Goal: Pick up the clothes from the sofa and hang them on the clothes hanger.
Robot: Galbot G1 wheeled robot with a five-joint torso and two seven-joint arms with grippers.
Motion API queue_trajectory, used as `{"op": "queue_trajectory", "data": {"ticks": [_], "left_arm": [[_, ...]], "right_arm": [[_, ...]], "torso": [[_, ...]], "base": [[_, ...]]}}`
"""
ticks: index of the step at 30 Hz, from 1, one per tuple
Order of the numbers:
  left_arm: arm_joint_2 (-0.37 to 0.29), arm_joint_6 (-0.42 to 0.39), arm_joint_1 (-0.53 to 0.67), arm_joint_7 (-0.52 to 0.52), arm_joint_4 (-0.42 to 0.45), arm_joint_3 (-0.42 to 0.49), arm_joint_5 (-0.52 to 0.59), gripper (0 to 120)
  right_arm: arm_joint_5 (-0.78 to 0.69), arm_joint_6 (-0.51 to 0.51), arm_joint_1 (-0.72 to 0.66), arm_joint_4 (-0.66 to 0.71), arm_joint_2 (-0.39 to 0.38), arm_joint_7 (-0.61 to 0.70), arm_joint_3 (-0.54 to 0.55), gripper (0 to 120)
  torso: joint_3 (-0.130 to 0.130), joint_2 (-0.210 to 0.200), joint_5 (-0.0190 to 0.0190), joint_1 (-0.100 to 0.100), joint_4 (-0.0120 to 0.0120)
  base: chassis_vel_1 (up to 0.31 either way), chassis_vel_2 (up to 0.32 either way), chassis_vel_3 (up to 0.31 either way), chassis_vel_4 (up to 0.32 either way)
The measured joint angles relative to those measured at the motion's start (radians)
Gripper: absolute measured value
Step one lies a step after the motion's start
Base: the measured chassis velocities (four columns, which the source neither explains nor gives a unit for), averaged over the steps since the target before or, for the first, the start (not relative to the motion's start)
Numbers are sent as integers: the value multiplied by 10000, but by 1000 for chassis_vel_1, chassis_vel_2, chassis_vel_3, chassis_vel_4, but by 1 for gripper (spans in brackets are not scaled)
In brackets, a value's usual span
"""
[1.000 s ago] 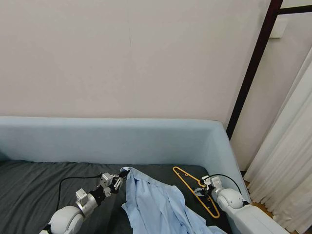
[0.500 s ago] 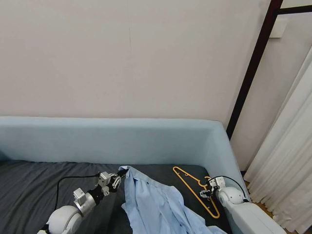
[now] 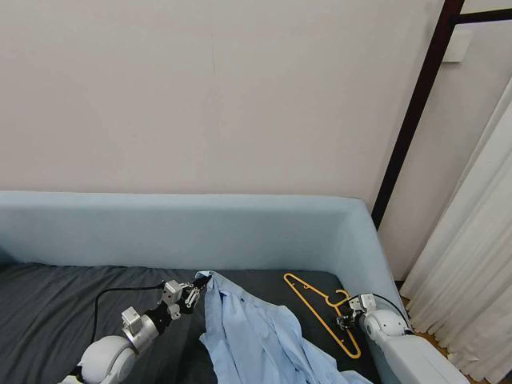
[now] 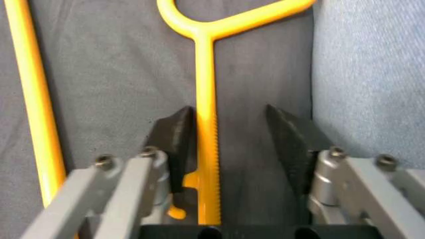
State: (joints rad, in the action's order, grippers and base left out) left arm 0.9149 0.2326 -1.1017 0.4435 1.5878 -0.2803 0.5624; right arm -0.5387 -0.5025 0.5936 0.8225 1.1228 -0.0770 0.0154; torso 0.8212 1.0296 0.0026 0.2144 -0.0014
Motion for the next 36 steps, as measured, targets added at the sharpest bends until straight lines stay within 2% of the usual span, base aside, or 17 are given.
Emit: {"op": "queue_trajectory", "data": {"ticks": [1, 4, 11, 15, 21, 25, 26, 29, 31, 32, 36], "left_arm": [[0, 0, 0, 0, 0, 0, 0, 0], [24, 18, 37, 2, -52, -1, 22, 0], [31, 34, 32, 6, -65, -8, 39, 0], [15, 35, 24, 11, -64, -37, 58, 0], [-24, 4, 161, 13, -57, -36, 190, 0], [-122, -29, 341, 17, -110, 87, 280, 0], [-122, -29, 341, 17, -110, 87, 280, 0], [-290, -54, 533, 48, -154, 234, 382, 0], [-449, -84, 681, 116, -180, 352, 474, 0], [-449, -84, 681, 116, -180, 352, 474, 0], [-720, -114, 939, 195, -193, 605, 615, 0]], "right_arm": [[0, 0, 0, 0, 0, 0, 0, 41], [130, 12, 25, 85, -7, -2, 135, 26], [507, 94, 109, 126, -23, -90, 271, 5], [944, 332, 205, 256, -90, -107, 371, 5], [1063, 1022, 466, 1320, -499, 268, 473, 5], [715, 2213, 1011, 3245, -1282, 567, 350, 5], [715, 2213, 1011, 3245, -1282, 567, 350, 5], [514, 3006, 1897, 5030, -2051, 705, -6, 5], [792, 3463, 2764, 6223, -2581, 696, -356, 5], [792, 3463, 2764, 6223, -2581, 696, -356, 5], [1963, 3961, 4189, 7792, -3263, 369, -1015, 5]], "torso": [[0, 0, 0, 0, 0], [0, 0, 0, 0, 1], [0, 0, -1, 0, -1], [0, 0, 0, 0, 0], [0, 0, 1, 1, -3], [0, 0, 0, 1, 2], [0, 0, 0, 1, 2], [0, 0, -1, 0, 1], [-1, 1, -1, 0, -3], [-1, 1, -1, 0, -3], [-2, 1, 0, 0, -3]], "base": [[0, 0, 0, 0], [0, 0, 0, 0], [0, 0, 0, 0], [0, 0, 0, 0], [0, 0, 0, 0], [0, 0, 0, 0], [0, 0, 0, 0], [0, 0, 0, 0], [0, 0, 0, 0], [0, 0, 0, 0], [0, 0, 0, 0]]}}
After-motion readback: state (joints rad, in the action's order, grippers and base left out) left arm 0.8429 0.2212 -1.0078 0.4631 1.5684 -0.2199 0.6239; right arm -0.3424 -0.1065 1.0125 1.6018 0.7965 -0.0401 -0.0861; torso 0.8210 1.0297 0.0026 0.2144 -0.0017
